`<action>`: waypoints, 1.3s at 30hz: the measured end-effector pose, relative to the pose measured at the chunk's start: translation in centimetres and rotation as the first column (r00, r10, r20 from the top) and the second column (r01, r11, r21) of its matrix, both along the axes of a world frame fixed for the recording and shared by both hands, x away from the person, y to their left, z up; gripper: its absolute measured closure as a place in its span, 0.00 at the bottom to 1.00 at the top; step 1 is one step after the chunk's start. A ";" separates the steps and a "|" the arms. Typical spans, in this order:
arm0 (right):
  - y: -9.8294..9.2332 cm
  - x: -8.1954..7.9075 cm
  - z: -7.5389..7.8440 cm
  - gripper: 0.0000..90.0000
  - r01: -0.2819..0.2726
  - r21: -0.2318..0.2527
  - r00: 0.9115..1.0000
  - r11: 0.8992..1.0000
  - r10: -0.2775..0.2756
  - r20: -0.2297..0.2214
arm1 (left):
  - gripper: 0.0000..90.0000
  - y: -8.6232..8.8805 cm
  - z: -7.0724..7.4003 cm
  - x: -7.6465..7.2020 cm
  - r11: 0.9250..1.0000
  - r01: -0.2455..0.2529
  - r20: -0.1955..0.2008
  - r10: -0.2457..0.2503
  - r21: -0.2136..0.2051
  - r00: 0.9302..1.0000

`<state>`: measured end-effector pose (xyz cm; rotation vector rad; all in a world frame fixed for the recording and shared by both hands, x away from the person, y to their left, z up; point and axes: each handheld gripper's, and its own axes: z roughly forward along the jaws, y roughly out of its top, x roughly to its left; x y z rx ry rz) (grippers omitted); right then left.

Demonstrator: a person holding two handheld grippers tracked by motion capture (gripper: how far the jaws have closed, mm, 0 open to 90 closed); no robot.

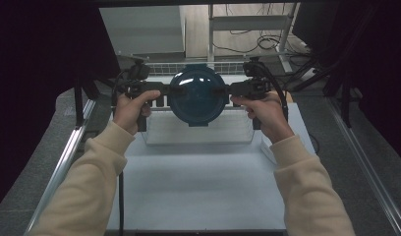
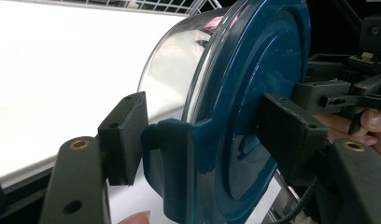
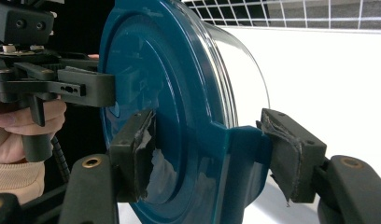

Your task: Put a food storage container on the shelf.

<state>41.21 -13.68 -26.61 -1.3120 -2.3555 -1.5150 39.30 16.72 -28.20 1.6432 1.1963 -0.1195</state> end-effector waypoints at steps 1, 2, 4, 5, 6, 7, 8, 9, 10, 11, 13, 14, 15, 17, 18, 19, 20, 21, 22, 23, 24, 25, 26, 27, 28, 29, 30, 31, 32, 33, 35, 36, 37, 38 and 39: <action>0.0 0.3 0.1 0.42 0.000 -0.001 1.000 1.000 0.000 0.002 | 0.38 0.0 0.0 0.2 1.000 -0.001 -0.001 0.001 -0.002 1.000; 0.0 0.5 0.2 0.42 0.000 0.000 1.000 1.000 0.000 0.001 | 0.38 0.1 0.1 0.4 1.000 -0.001 -0.001 0.001 -0.003 1.000; 0.1 1.0 0.5 0.42 0.001 0.001 1.000 1.000 -0.001 -0.002 | 0.38 0.1 0.3 0.9 1.000 -0.004 -0.002 0.004 -0.006 1.000; 0.1 1.2 0.6 0.42 0.001 0.002 1.000 1.000 -0.001 -0.003 | 0.38 0.2 0.4 1.0 1.000 -0.002 -0.003 0.002 -0.005 1.000; 0.1 1.4 0.6 0.42 0.002 0.002 1.000 1.000 -0.002 -0.004 | 0.38 0.2 0.4 1.3 1.000 -0.002 -0.005 0.002 -0.009 1.000; 0.1 1.6 0.7 0.42 0.004 0.001 1.000 1.000 -0.004 -0.005 | 0.38 0.2 0.4 1.4 1.000 -0.003 -0.008 0.003 -0.011 1.000; 0.1 1.9 0.9 0.42 0.004 0.002 1.000 1.000 -0.004 -0.008 | 0.38 0.2 0.4 1.6 1.000 -0.001 -0.009 0.000 -0.013 1.000; 0.1 1.9 0.9 0.42 0.004 0.002 1.000 1.000 -0.004 -0.008 | 0.38 0.2 0.5 1.7 1.000 -0.002 -0.011 0.001 -0.018 1.000; 0.1 2.1 1.0 0.42 0.006 0.003 1.000 1.000 -0.006 -0.008 | 0.38 0.2 0.5 1.9 1.000 -0.004 -0.017 0.004 -0.023 1.000; 0.1 2.3 1.1 0.42 0.007 0.002 1.000 1.000 -0.007 -0.009 | 0.38 0.2 0.5 2.1 1.000 -0.004 -0.019 0.003 -0.024 1.000; 0.1 2.6 1.2 0.42 0.006 0.001 1.000 1.000 -0.006 -0.010 | 0.38 0.2 0.5 2.4 1.000 -0.004 -0.020 0.003 -0.024 1.000; 0.1 2.7 1.2 0.42 0.005 0.001 1.000 1.000 -0.005 -0.013 | 0.38 0.2 0.6 2.5 1.000 -0.004 -0.022 0.004 -0.023 1.000; 0.1 2.9 1.2 0.42 0.005 0.002 1.000 1.000 -0.005 -0.013 | 0.38 0.2 0.5 2.7 1.000 -0.004 -0.023 0.003 -0.023 1.000; 0.1 3.3 1.2 0.42 0.009 0.003 1.000 1.000 -0.009 -0.019 | 0.38 0.2 0.5 3.0 1.000 -0.003 -0.030 0.003 -0.026 1.000; 0.0 3.4 1.2 0.42 0.010 0.005 1.000 1.000 -0.010 -0.020 | 0.38 0.3 0.5 3.2 1.000 -0.005 -0.035 0.004 -0.029 0.999; 0.0 3.6 1.1 0.43 0.011 0.008 1.000 1.000 -0.011 -0.021 | 0.38 0.3 0.4 3.3 1.000 -0.004 -0.036 0.003 -0.029 0.999; 0.0 3.7 1.1 0.43 0.011 0.013 1.000 1.000 -0.011 -0.023 | 0.39 0.3 0.4 3.5 1.000 -0.005 -0.040 0.004 -0.028 0.999; 0.0 4.0 1.0 0.43 0.012 0.015 1.000 1.000 -0.012 -0.029 | 0.39 0.3 0.4 3.6 1.000 -0.006 -0.040 0.005 -0.028 0.999; 0.0 4.3 0.8 0.43 0.015 0.024 0.999 1.000 -0.014 -0.034 | 0.39 0.3 0.4 3.8 1.000 -0.008 -0.042 0.007 -0.027 0.999; 0.0 4.3 0.8 0.43 0.015 0.024 0.999 1.000 -0.014 -0.034 | 0.39 0.3 0.4 4.0 1.000 -0.010 -0.047 0.008 -0.026 0.999; 0.0 4.6 0.7 0.43 0.016 0.027 0.999 1.000 -0.015 -0.038 | 0.39 0.3 0.3 4.3 1.000 -0.012 -0.050 0.011 -0.025 0.999; 0.0 4.9 0.5 0.43 0.018 0.031 0.999 0.999 -0.017 -0.045 | 0.39 0.3 0.2 4.6 1.000 -0.013 -0.057 0.012 -0.026 0.998; 0.0 5.1 0.3 0.43 0.019 0.033 0.999 0.999 -0.017 -0.052 | 0.39 0.3 0.1 4.8 0.999 -0.016 -0.064 0.014 -0.028 0.998; 0.0 5.3 0.2 0.43 0.019 0.033 0.998 0.999 -0.017 -0.056 | 0.39 0.4 -0.1 5.1 1.000 -0.016 -0.072 0.014 -0.027 0.997; 0.0 5.6 0.0 0.43 0.020 0.034 0.998 0.999 -0.018 -0.061 | 0.39 0.4 -0.3 5.3 0.999 -0.018 -0.079 0.016 -0.030 0.997; 0.0 5.9 -0.1 0.43 0.021 0.034 0.997 0.999 -0.018 -0.068 | 0.39 0.4 -0.5 5.6 0.999 -0.020 -0.085 0.018 -0.032 0.996; 0.0 6.2 -0.3 0.43 0.022 0.033 0.997 0.999 -0.020 -0.074 | 0.39 0.4 -0.7 5.8 0.999 -0.025 -0.092 0.021 -0.037 0.995; 0.1 6.4 -0.5 0.43 0.024 0.034 0.996 0.999 -0.021 -0.082 | 0.39 0.4 -0.9 6.1 0.999 -0.027 -0.099 0.023 -0.036 0.995; 0.0 6.7 -0.7 0.43 0.027 0.036 0.996 0.999 -0.024 -0.088 | 0.39 0.4 -1.0 6.3 0.999 -0.026 -0.102 0.023 -0.033 0.995; 0.0 6.9 -0.8 0.43 0.028 0.038 0.995 0.999 -0.024 -0.094 | 0.39 0.3 -1.1 6.6 0.999 -0.031 -0.110 0.028 -0.032 0.994; 0.0 7.4 -1.3 0.43 0.031 0.044 0.994 0.999 -0.026 -0.109 | 0.39 0.3 -1.4 7.0 0.999 -0.033 -0.119 0.030 -0.028 0.992; 0.0 7.7 -1.5 0.42 0.033 0.042 0.993 0.999 -0.028 -0.118 | 0.39 0.3 -1.6 7.3 0.999 -0.032 -0.128 0.028 -0.026 0.991; 0.0 7.9 -1.7 0.42 0.035 0.041 0.991 0.999 -0.030 -0.127 | 0.39 0.3 -1.8 7.5 0.998 -0.045 -0.133 0.039 -0.038 0.990; -0.1 8.1 -1.9 0.42 0.043 0.052 0.990 0.998 -0.036 -0.133 | 0.39 0.3 -1.9 7.7 0.998 -0.050 -0.134 0.044 -0.040 0.990; -0.1 8.3 -2.0 0.42 0.048 0.056 0.989 0.997 -0.040 -0.141 | 0.39 0.2 -2.0 7.8 0.998 -0.056 -0.132 0.051 -0.036 0.990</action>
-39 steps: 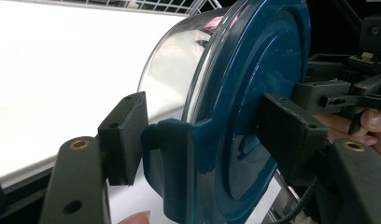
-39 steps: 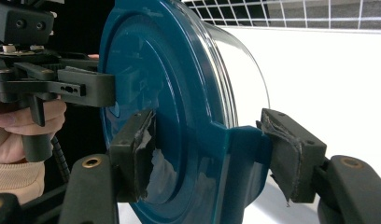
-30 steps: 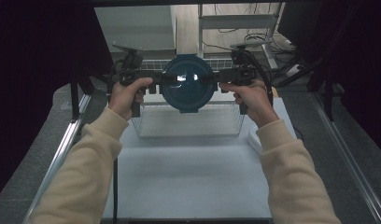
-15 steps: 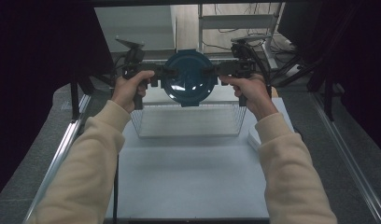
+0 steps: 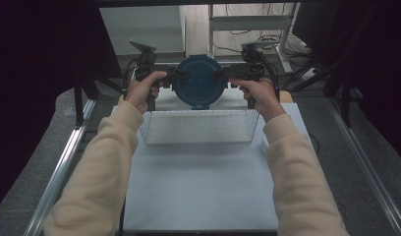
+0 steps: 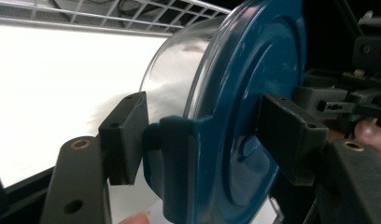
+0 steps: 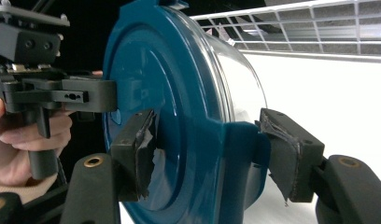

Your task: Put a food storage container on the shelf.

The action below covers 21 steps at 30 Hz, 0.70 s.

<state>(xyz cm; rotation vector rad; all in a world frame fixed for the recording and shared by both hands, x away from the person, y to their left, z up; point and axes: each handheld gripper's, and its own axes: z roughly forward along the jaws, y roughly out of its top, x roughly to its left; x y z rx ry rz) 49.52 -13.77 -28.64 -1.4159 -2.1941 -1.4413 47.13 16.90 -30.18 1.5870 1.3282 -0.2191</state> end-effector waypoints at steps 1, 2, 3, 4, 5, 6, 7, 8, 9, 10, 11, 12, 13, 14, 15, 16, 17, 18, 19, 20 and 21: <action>0.0 0.2 -0.1 0.42 0.006 0.006 1.000 1.000 -0.006 -0.008 | 0.38 0.0 -0.1 0.2 1.000 -0.005 0.001 0.005 -0.002 1.000; 0.0 0.7 -0.4 0.41 0.012 0.011 1.000 1.000 -0.012 -0.022 | 0.39 0.0 -0.2 0.4 1.000 -0.009 -0.003 0.009 -0.006 1.000; 0.0 0.7 -0.4 0.41 0.012 0.011 1.000 1.000 -0.012 -0.022 | 0.39 0.0 -0.4 0.6 1.000 -0.017 -0.013 0.017 -0.015 1.000; -0.1 0.9 -0.5 0.41 0.013 0.015 1.000 1.000 -0.013 -0.026 | 0.39 0.0 -0.6 0.8 0.999 -0.024 -0.025 0.024 -0.027 0.999; -0.1 1.1 -0.7 0.41 0.016 0.019 0.999 1.000 -0.016 -0.033 | 0.39 0.1 -0.8 1.1 0.999 -0.028 -0.043 0.027 -0.035 0.999; -0.1 1.3 -0.9 0.41 0.025 0.027 0.999 0.999 -0.023 -0.047 | 0.39 0.0 -0.9 1.3 0.999 -0.034 -0.054 0.031 -0.042 0.998; -0.2 1.5 -1.0 0.40 0.028 0.032 0.998 0.999 -0.026 -0.060 | 0.39 0.0 -1.1 1.6 0.998 -0.041 -0.072 0.037 -0.050 0.997; -0.2 1.8 -1.3 0.40 0.035 0.043 0.996 0.998 -0.031 -0.084 | 0.39 0.0 -1.3 1.8 0.998 -0.045 -0.077 0.041 -0.052 0.996; -0.3 2.0 -1.5 0.40 0.039 0.050 0.995 0.998 -0.034 -0.096 | 0.39 0.0 -1.5 2.0 0.997 -0.051 -0.087 0.046 -0.055 0.995; -0.4 2.3 -1.8 0.40 0.045 0.058 0.992 0.997 -0.038 -0.118 | 0.39 0.0 -1.6 2.2 0.997 -0.055 -0.093 0.049 -0.057 0.994; -0.4 2.4 -1.9 0.39 0.051 0.066 0.991 0.997 -0.042 -0.127 | 0.39 0.0 -1.8 2.4 0.996 -0.057 -0.101 0.051 -0.064 0.994; -0.5 2.7 -2.1 0.39 0.057 0.067 0.989 0.996 -0.047 -0.139 | 0.39 0.0 -2.1 2.6 0.995 -0.062 -0.108 0.053 -0.074 0.993; -0.4 2.8 -2.2 0.39 0.064 0.072 0.987 0.995 -0.052 -0.150 | 0.39 0.1 -2.2 2.7 0.995 -0.063 -0.114 0.053 -0.078 0.992; -0.4 2.9 -2.3 0.39 0.069 0.074 0.986 0.995 -0.057 -0.156 | 0.39 0.1 -2.4 2.9 0.994 -0.064 -0.115 0.054 -0.085 0.992; -0.5 3.0 -2.5 0.39 0.074 0.079 0.984 0.994 -0.060 -0.169 | 0.39 0.0 -2.3 2.9 0.995 -0.063 -0.107 0.054 -0.080 0.993; -0.5 3.1 -2.6 0.39 0.073 0.084 0.983 0.994 -0.057 -0.176 | 0.39 0.0 -2.3 2.9 0.995 -0.064 -0.105 0.056 -0.076 0.993; -0.6 3.2 -2.7 0.39 0.074 0.088 0.982 0.993 -0.057 -0.182 | 0.39 0.0 -2.3 2.9 0.995 -0.065 -0.104 0.057 -0.078 0.993; -0.6 3.2 -2.7 0.39 0.073 0.088 0.982 0.993 -0.056 -0.179 | 0.39 0.0 -2.3 2.9 0.995 -0.065 -0.103 0.057 -0.078 0.993; -0.6 3.2 -2.7 0.39 0.074 0.088 0.982 0.993 -0.057 -0.178 | 0.39 0.0 -2.4 2.9 0.995 -0.064 -0.102 0.056 -0.081 0.993; -0.6 3.2 -2.7 0.39 0.074 0.088 0.982 0.993 -0.058 -0.179 | 0.39 0.0 -2.4 2.8 0.994 -0.065 -0.100 0.057 -0.082 0.993; -0.6 3.2 -2.7 0.39 0.076 0.089 0.982 0.993 -0.059 -0.179 | 0.39 0.0 -2.4 2.8 0.994 -0.071 -0.094 0.063 -0.086 0.994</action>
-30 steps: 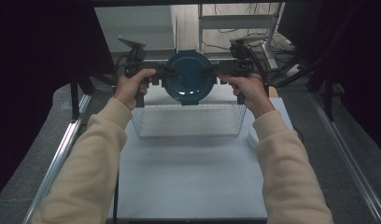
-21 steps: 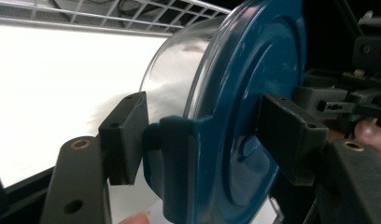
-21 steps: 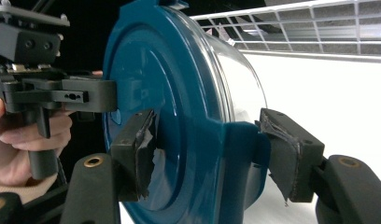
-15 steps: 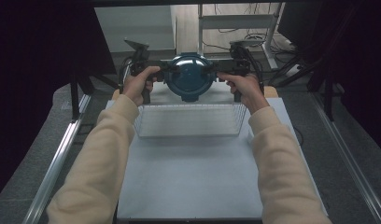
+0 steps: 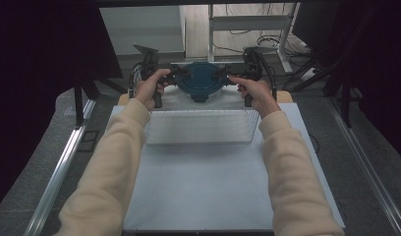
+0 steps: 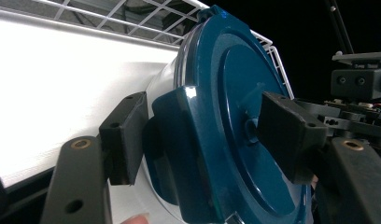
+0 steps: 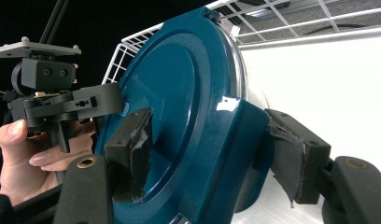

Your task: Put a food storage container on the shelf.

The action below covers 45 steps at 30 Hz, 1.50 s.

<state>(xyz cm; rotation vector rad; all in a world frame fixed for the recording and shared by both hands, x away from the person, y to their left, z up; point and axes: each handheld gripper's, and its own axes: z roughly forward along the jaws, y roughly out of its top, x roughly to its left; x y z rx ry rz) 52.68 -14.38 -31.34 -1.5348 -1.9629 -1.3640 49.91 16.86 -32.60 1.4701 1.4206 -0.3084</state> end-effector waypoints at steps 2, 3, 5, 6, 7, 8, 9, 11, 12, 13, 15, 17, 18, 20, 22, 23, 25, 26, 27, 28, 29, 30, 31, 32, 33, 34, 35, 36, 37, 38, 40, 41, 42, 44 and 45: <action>0.1 -0.1 0.0 0.37 0.007 -0.008 1.000 1.000 -0.007 0.008 | 0.38 -0.1 0.1 -0.1 1.000 -0.004 0.012 0.004 0.012 1.000; 0.2 -0.3 0.2 0.34 0.017 -0.029 1.000 0.999 -0.017 0.026 | 0.37 -0.2 0.2 -0.3 0.999 -0.015 0.031 0.014 0.032 0.999; 0.4 -0.8 0.8 0.26 0.069 -0.086 0.994 0.994 -0.061 0.089 | 0.32 -0.2 0.4 -0.6 0.996 -0.039 0.070 0.034 0.076 0.997; 0.4 -1.0 1.0 0.24 0.079 -0.097 0.992 0.992 -0.068 0.104 | 0.29 -0.1 0.5 -0.9 0.995 -0.042 0.089 0.034 0.086 0.995; 0.4 -1.3 1.3 0.22 0.089 -0.099 0.991 0.991 -0.078 0.110 | 0.27 -0.1 0.7 -1.2 0.994 -0.049 0.114 0.038 0.099 0.993; 0.2 -1.8 1.8 0.20 0.094 -0.106 0.988 0.990 -0.080 0.129 | 0.26 0.0 0.9 -1.5 0.991 -0.054 0.138 0.037 0.119 0.990; 0.2 -2.2 2.1 0.19 0.097 -0.124 0.985 0.987 -0.077 0.154 | 0.25 0.1 1.1 -1.8 0.989 -0.056 0.156 0.034 0.136 0.987; 0.0 -2.9 2.7 0.17 0.100 -0.180 0.978 0.978 -0.064 0.197 | 0.25 0.3 1.5 -2.6 0.980 -0.058 0.196 0.020 0.190 0.980; -0.3 -3.3 3.0 0.17 0.095 -0.207 0.975 0.974 -0.049 0.218 | 0.24 0.4 1.7 -3.0 0.977 -0.059 0.208 0.016 0.204 0.978; -0.5 -3.6 3.1 0.17 0.094 -0.216 0.973 0.972 -0.043 0.229 | 0.24 0.4 1.8 -3.5 0.974 -0.064 0.221 0.015 0.217 0.975; -1.1 -4.5 3.3 0.18 0.080 -0.231 0.968 0.970 -0.020 0.251 | 0.24 0.6 2.0 -4.5 0.967 -0.054 0.247 -0.010 0.249 0.969; -1.8 -5.8 3.3 0.19 0.051 -0.245 0.962 0.968 0.019 0.272 | 0.24 0.8 2.0 -5.7 0.955 -0.041 0.266 -0.040 0.293 0.963; -1.8 -5.8 3.3 0.19 0.051 -0.245 0.962 0.968 0.019 0.272 | 0.24 1.0 2.0 -6.2 0.948 -0.039 0.276 -0.053 0.316 0.960; -2.3 -6.8 3.2 0.19 0.028 -0.256 0.956 0.966 0.049 0.291 | 0.24 1.2 1.8 -7.3 0.943 -0.034 0.289 -0.066 0.330 0.955; -2.7 -7.7 3.0 0.20 0.012 -0.269 0.949 0.963 0.074 0.308 | 0.24 1.5 1.6 -8.3 0.945 -0.022 0.293 -0.080 0.327 0.953; -2.8 -8.1 2.9 0.20 0.001 -0.275 0.946 0.961 0.088 0.311 | 0.24 1.7 1.5 -8.8 0.946 -0.014 0.293 -0.085 0.323 0.952; -3.0 -8.9 2.5 0.21 -0.018 -0.295 0.943 0.955 0.115 0.313 | 0.25 1.8 1.3 -9.6 0.944 -0.009 0.296 -0.094 0.329 0.951; -3.1 -9.3 2.3 0.21 -0.030 -0.305 0.943 0.952 0.128 0.306 | 0.25 1.8 1.1 -10.1 0.940 -0.007 0.298 -0.101 0.341 0.949; -3.1 -9.7 2.0 0.21 -0.046 -0.320 0.944 0.946 0.146 0.296 | 0.25 1.9 1.0 -10.5 0.937 -0.003 0.299 -0.109 0.350 0.948; -3.2 -10.1 1.6 0.21 -0.059 -0.334 0.943 0.941 0.162 0.290 | 0.25 1.9 0.8 -11.1 0.936 0.004 0.302 -0.118 0.353 0.946; -3.3 -10.6 1.3 0.21 -0.069 -0.351 0.941 0.934 0.178 0.287 | 0.25 1.9 0.7 -11.5 0.935 0.009 0.304 -0.123 0.354 0.945; -3.4 -10.9 1.1 0.21 -0.076 -0.358 0.940 0.931 0.186 0.285 | 0.25 2.0 0.5 -11.9 0.933 0.014 0.305 -0.131 0.360 0.943; -3.5 -11.3 0.8 0.21 -0.083 -0.365 0.939 0.927 0.196 0.283 | 0.26 2.0 0.2 -12.5 0.932 0.018 0.308 -0.138 0.362 0.941; -3.7 -11.7 0.5 0.21 -0.089 -0.368 0.938 0.925 0.203 0.282 | 0.26 2.0 -0.1 -12.9 0.931 0.025 0.307 -0.146 0.365 0.940; -3.8 -12.0 0.2 0.22 -0.092 -0.371 0.937 0.924 0.206 0.282 | 0.26 2.0 -0.4 -13.4 0.929 0.033 0.305 -0.154 0.367 0.940; -4.0 -12.3 -0.1 0.22 -0.094 -0.373 0.936 0.923 0.210 0.283 | 0.26 2.0 -0.7 -13.7 0.928 0.044 0.300 -0.164 0.370 0.940; -4.1 -12.6 -0.3 0.22 -0.098 -0.373 0.936 0.923 0.213 0.281 | 0.26 2.1 -1.0 -14.1 0.927 0.060 0.292 -0.177 0.371 0.940; -4.2 -12.9 -0.6 0.22 -0.102 -0.371 0.935 0.923 0.216 0.280 | 0.26 2.1 -1.3 -14.4 0.925 0.069 0.288 -0.186 0.373 0.939; -4.3 -13.1 -0.8 0.22 -0.105 -0.372 0.935 0.922 0.219 0.279 | 0.26 2.3 -1.7 -14.8 0.922 0.076 0.283 -0.193 0.379 0.939; -4.4 -13.5 -1.2 0.22 -0.109 -0.378 0.933 0.919 0.226 0.280 | 0.26 2.4 -2.0 -15.2 0.919 0.076 0.278 -0.195 0.387 0.941; -4.5 -14.2 -1.7 0.22 -0.107 -0.398 0.929 0.911 0.234 0.288 | 0.26 2.6 -2.7 -15.8 0.915 0.084 0.270 -0.203 0.394 0.941; -4.6 -14.5 -1.9 0.22 -0.103 -0.411 0.927 0.906 0.238 0.291 | 0.26 2.7 -3.1 -16.3 0.913 0.088 0.267 -0.207 0.397 0.941; -4.6 -14.9 -2.3 0.22 -0.102 -0.423 0.924 0.900 0.244 0.296 | 0.26 2.7 -3.3 -16.6 0.912 0.089 0.267 -0.209 0.401 0.941; -4.7 -15.5 -3.0 0.23 -0.101 -0.417 0.924 0.903 0.241 0.298 | 0.26 2.9 -3.9 -17.6 0.908 0.097 0.266 -0.220 0.408 0.938; -4.8 -15.8 -3.5 0.23 -0.102 -0.417 0.926 0.903 0.240 0.293 | 0.26 2.9 -4.1 -17.9 0.907 0.099 0.265 -0.222 0.410 0.938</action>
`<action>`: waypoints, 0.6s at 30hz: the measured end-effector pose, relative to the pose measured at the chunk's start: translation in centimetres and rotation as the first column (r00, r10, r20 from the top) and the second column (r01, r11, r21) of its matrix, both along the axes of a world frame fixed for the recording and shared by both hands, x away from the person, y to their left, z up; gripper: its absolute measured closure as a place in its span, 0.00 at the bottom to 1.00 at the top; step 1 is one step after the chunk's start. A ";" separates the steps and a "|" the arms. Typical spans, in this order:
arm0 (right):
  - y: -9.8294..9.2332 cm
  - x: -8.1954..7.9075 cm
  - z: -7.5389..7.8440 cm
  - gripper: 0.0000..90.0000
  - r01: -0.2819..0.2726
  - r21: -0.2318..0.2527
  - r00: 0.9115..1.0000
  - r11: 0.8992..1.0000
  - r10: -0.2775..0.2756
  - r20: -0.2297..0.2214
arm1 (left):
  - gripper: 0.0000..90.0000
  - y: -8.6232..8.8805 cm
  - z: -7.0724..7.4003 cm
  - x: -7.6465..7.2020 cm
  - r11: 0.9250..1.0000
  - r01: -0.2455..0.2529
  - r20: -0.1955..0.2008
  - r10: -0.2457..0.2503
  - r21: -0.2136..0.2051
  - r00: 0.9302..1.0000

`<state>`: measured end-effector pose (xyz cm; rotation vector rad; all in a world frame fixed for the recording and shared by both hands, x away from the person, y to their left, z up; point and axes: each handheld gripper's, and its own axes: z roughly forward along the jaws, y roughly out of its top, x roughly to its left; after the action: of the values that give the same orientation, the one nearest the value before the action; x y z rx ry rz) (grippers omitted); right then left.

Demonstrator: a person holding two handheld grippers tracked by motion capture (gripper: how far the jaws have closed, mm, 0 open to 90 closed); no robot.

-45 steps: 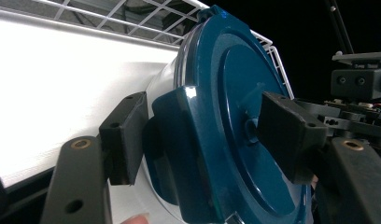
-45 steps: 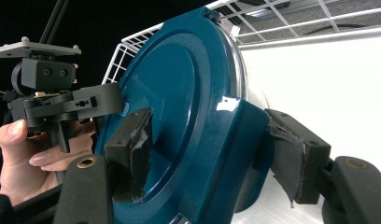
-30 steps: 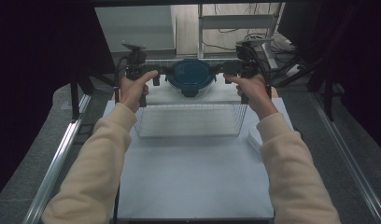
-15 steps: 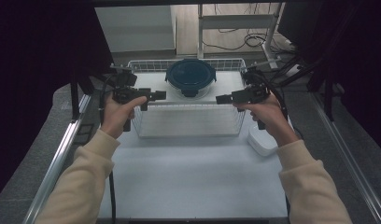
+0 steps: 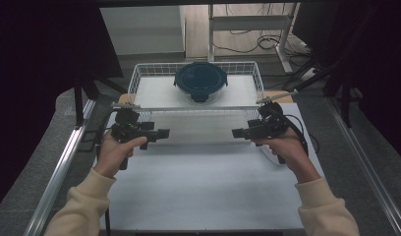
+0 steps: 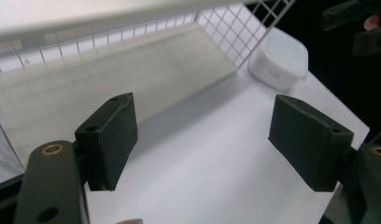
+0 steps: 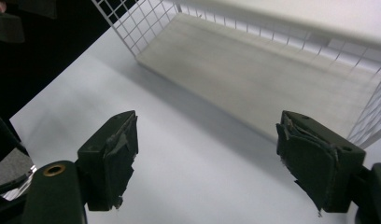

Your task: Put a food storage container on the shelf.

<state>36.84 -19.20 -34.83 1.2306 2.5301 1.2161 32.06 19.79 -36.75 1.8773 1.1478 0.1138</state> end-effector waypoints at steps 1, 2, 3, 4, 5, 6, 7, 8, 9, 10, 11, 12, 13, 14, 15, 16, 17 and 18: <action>0.0 -0.2 -0.3 0.23 0.001 -0.006 1.000 1.000 -0.001 -0.001 | 0.26 0.1 -0.3 -0.4 1.000 -0.001 0.001 0.001 0.008 1.000; 0.0 -0.5 -0.8 0.23 0.004 -0.016 1.000 1.000 -0.004 0.001 | 0.26 0.2 -0.6 -0.7 1.000 -0.008 0.004 0.008 0.012 1.000; 0.0 -0.8 -1.3 0.23 0.009 -0.025 1.000 1.000 -0.009 0.003 | 0.26 0.3 -0.9 -1.1 1.000 -0.013 0.004 0.013 0.009 1.000; 0.0 -1.0 -1.7 0.23 0.009 -0.030 1.000 1.000 -0.009 0.004 | 0.26 0.3 -1.2 -1.4 1.000 -0.016 0.001 0.016 0.005 1.000; 0.0 -1.3 -2.2 0.23 0.002 -0.031 1.000 1.000 -0.002 0.002 | 0.26 0.4 -1.8 -1.9 1.000 -0.019 -0.002 0.019 0.005 1.000; 0.0 -1.6 -2.8 0.23 -0.005 -0.025 1.000 1.000 0.004 -0.005 | 0.26 0.4 -2.1 -2.1 1.000 -0.020 -0.006 0.020 0.011 1.000; -0.1 -1.8 -3.1 0.23 -0.010 -0.017 1.000 1.000 0.010 -0.007 | 0.26 0.4 -2.6 -2.3 0.999 -0.018 -0.010 0.018 0.026 1.000; -0.1 -2.1 -3.6 0.23 -0.011 -0.007 1.000 1.000 0.011 -0.012 | 0.25 0.5 -3.0 -2.6 0.999 -0.025 -0.009 0.026 0.039 1.000; -0.2 -2.3 -4.0 0.23 -0.009 -0.002 1.000 1.000 0.009 -0.017 | 0.25 0.6 -3.4 -2.8 0.998 -0.039 -0.008 0.039 0.055 0.999; -0.3 -2.6 -4.5 0.23 -0.003 -0.004 1.000 1.000 0.003 -0.018 | 0.26 0.7 -3.9 -2.9 0.996 -0.054 -0.008 0.054 0.070 0.998; -0.5 -2.8 -4.9 0.23 0.004 -0.008 1.000 1.000 -0.004 -0.018 | 0.26 0.9 -4.4 -3.1 0.995 -0.062 -0.010 0.063 0.079 0.998; -0.6 -3.0 -5.3 0.23 0.009 -0.015 1.000 1.000 -0.009 -0.019 | 0.26 1.0 -4.8 -3.2 0.994 -0.071 -0.011 0.072 0.081 0.997; -0.7 -3.3 -5.8 0.23 0.014 -0.024 1.000 1.000 -0.014 -0.017 | 0.26 1.0 -5.2 -3.4 0.993 -0.081 -0.012 0.082 0.084 0.997; -0.8 -3.5 -6.2 0.23 0.021 -0.034 1.000 0.999 -0.021 -0.013 | 0.26 1.0 -5.7 -3.5 0.993 -0.084 -0.014 0.085 0.086 0.996; -1.0 -3.7 -6.6 0.23 0.028 -0.040 0.999 0.999 -0.029 -0.014 | 0.26 0.9 -6.3 -3.7 0.993 -0.084 -0.019 0.086 0.086 0.996; -1.2 -3.9 -7.2 0.23 0.038 -0.049 0.999 0.998 -0.038 -0.017 | 0.26 0.8 -6.7 -3.9 0.992 -0.084 -0.021 0.086 0.095 0.996; -1.3 -4.1 -7.6 0.23 0.041 -0.054 0.999 0.998 -0.043 -0.023 | 0.26 0.6 -7.2 -4.0 0.991 -0.083 -0.025 0.086 0.108 0.996; -1.5 -4.3 -8.2 0.23 0.046 -0.057 0.998 0.997 -0.048 -0.035 | 0.26 0.5 -7.6 -4.1 0.991 -0.078 -0.033 0.082 0.112 0.996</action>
<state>32.58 -20.71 -43.01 1.3032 2.5272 1.1155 27.93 20.29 -44.39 1.9381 1.2653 0.1914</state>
